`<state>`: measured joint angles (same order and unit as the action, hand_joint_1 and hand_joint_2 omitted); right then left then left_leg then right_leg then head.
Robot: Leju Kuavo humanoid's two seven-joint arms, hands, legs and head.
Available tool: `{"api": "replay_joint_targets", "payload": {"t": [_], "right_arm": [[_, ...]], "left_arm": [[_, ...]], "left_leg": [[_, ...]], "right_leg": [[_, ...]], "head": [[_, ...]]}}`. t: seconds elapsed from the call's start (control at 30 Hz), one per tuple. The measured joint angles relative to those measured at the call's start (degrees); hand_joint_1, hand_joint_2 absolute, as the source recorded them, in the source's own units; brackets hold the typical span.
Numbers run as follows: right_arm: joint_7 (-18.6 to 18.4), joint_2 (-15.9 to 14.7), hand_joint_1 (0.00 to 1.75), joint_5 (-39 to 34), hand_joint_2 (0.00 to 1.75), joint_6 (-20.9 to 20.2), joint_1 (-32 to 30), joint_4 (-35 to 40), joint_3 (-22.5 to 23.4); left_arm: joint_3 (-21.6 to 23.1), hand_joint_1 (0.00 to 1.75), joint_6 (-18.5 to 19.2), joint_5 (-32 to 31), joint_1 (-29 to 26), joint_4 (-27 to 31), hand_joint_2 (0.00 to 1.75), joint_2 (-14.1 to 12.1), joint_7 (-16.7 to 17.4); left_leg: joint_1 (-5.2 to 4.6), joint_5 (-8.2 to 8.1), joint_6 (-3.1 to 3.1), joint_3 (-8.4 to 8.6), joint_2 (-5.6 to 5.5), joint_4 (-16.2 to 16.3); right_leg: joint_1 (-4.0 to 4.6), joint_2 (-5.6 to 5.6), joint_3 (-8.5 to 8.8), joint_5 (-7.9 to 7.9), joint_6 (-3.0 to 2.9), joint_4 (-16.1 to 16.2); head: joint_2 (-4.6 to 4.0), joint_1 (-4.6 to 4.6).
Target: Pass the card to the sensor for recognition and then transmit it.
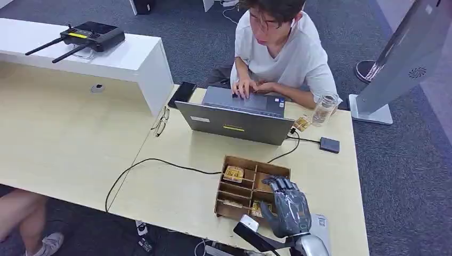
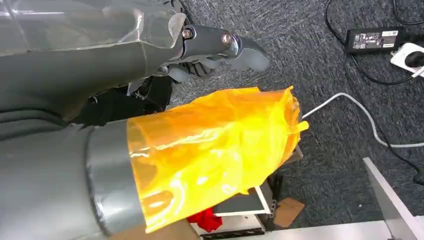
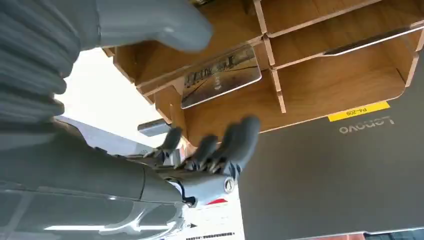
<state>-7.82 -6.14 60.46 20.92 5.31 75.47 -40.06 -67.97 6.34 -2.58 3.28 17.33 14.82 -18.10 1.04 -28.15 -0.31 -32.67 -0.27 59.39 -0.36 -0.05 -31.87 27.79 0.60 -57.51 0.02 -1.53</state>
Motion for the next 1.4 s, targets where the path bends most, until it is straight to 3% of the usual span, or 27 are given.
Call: {"api": "replay_joint_targets", "payload": {"t": [0.17, 0.43, 0.5, 0.8, 0.87, 0.9, 0.93, 1.4], "right_arm": [[0.0, 0.0, 1.34, 0.0, 1.75, -0.4, 0.0, -0.1, 0.0], [0.0, 0.0, 1.29, 0.0, 1.75, -1.0, 0.0, -0.1, 0.0], [0.0, 0.0, 1.38, 0.0, 1.75, -1.0, 0.0, -0.1, 0.0], [0.0, 0.1, 1.36, -0.3, 1.75, -1.0, 0.0, -0.1, 0.0], [0.0, 0.1, 1.29, -0.3, 1.75, -0.9, 0.0, 0.0, 0.0], [0.0, 0.1, 0.75, -0.3, 1.75, -0.9, 0.0, 0.1, 0.0], [0.1, 0.1, 0.02, -0.2, 1.75, -0.8, 0.0, 0.5, 0.0], [0.1, 0.1, 0.00, -0.2, 1.75, -0.9, -0.1, 2.2, -0.6]], "left_arm": [[0.0, 0.00, 0.0, 0.0, 0.0, 0.0, 0.00, 0.0, 0.0], [0.0, 0.00, 0.2, 0.3, 0.0, 0.0, 0.00, 0.0, 0.0], [0.0, 0.00, 0.2, 0.3, 0.0, 0.0, 0.00, 0.0, -0.1], [0.0, 0.00, 0.3, 0.5, 0.0, 0.0, 0.00, 0.0, -0.1], [0.0, 0.00, 0.3, 0.7, 0.0, 0.0, 0.00, 0.0, -0.1], [0.0, 0.00, 0.3, 0.8, 0.0, 0.0, 0.00, 0.0, -0.1], [0.0, 0.00, 0.3, 0.8, 0.0, 0.0, 0.00, 0.0, -0.2], [0.0, 0.00, 0.3, 0.9, 0.0, 0.0, 0.00, 0.0, -0.2]], "left_leg": [[0.00, 0.00, 0.00, 0.00, 0.00, 0.0], [0.00, 0.00, 0.00, 0.00, 0.00, 0.0], [0.00, 0.00, 0.00, 0.00, 0.00, 0.0], [0.00, 0.00, 0.00, 0.00, 0.00, 0.0], [0.00, 0.00, 0.00, 0.00, 0.00, 0.0], [0.00, 0.00, 0.00, 0.00, 0.00, 0.0], [0.00, 0.00, 0.00, 0.00, 0.00, 0.0], [0.00, 0.00, 0.00, 0.00, 0.00, 0.0]], "right_leg": [[0.00, 0.00, 0.01, 0.00, 0.00, 0.0], [0.00, 0.00, 0.00, 0.00, 0.00, 0.0], [0.00, 0.00, 0.00, 0.00, 0.00, 0.0], [0.00, 0.00, 0.00, 0.00, 0.00, 0.0], [0.00, 0.00, 0.00, 0.00, 0.00, 0.0], [0.00, 0.00, 0.00, 0.00, 0.00, 0.0], [0.00, 0.00, 0.00, 0.00, 0.00, 0.0], [0.00, 0.00, 0.00, 0.00, 0.00, 0.0]], "head": [[0.00, 0.00], [0.00, 0.00], [0.00, 0.00], [0.00, 0.00], [0.00, 0.00], [0.00, 0.00], [0.00, 0.00], [0.00, 0.00]]}}
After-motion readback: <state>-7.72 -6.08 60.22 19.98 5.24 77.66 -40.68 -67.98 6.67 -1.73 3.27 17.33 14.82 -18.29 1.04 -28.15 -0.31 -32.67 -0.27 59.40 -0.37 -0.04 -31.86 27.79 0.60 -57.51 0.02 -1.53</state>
